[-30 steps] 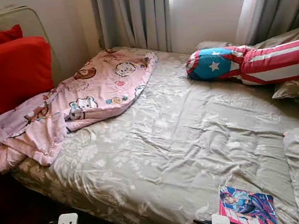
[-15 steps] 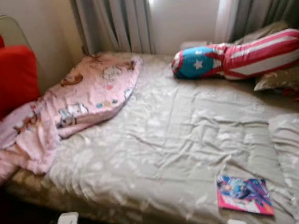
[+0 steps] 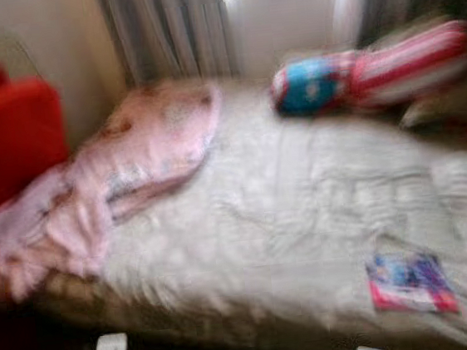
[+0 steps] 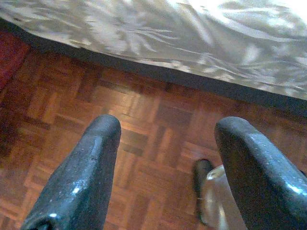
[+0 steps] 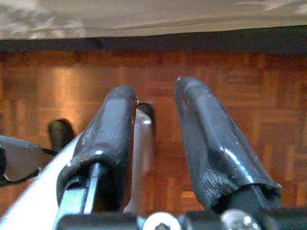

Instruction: Clean up the room

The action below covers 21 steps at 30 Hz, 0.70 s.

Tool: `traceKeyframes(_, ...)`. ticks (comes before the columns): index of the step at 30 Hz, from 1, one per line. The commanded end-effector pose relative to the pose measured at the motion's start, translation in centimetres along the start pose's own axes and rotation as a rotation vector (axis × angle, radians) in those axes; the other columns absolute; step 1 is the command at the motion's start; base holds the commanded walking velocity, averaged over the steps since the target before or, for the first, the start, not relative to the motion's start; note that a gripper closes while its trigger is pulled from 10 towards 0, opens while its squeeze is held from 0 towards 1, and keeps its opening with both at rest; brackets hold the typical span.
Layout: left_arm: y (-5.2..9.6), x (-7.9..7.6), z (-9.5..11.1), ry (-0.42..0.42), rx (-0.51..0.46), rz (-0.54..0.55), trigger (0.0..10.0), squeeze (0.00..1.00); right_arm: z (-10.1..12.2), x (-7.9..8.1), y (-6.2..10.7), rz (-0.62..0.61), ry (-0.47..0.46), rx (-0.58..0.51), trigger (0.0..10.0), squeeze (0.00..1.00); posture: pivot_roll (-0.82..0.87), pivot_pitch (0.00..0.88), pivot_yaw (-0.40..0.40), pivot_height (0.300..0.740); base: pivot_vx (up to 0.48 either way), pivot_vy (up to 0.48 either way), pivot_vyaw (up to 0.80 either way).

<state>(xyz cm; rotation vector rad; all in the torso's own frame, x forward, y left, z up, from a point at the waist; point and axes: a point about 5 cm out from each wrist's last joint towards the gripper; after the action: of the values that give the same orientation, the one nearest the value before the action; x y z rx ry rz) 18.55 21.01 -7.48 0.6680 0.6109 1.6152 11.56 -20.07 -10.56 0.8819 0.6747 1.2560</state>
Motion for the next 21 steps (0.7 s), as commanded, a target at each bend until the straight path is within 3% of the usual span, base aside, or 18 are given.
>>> traceKeyframes(1,0.1,1.0,-0.2,-0.026,0.009,0.023,10.0,0.0,0.5,0.7,-0.2,0.016,0.007,-0.016,10.0,0.0,0.05,0.0,-0.002,0.74,0.0,0.48,0.0)
traceKeyframes(12,0.1,0.9,-0.2,-0.023,0.009,0.025,10.0,0.0,1.8,-0.4,-0.4,0.002,0.012,-0.037,10.0,0.0,0.05,0.0,-0.004,0.74,0.0,0.48,0.0)
traceKeyframes(21,0.1,0.8,-0.2,-0.015,0.008,0.025,10.0,0.0,3.2,1.2,-0.9,0.02,0.021,-0.056,10.0,0.0,0.05,0.0,-0.009,0.74,0.0,0.48,0.0)
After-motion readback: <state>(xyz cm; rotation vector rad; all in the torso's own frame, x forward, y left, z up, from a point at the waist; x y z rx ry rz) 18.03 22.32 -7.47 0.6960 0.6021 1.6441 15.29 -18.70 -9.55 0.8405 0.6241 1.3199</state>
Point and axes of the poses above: a point about 5 cm out from each wrist's last joint towards the gripper, its own y axis pointing back from the gripper into the wrist, its own z axis along the axis of the wrist's last joint, x = y × z, and after that the axes turned 3 degrees about y, right-handed
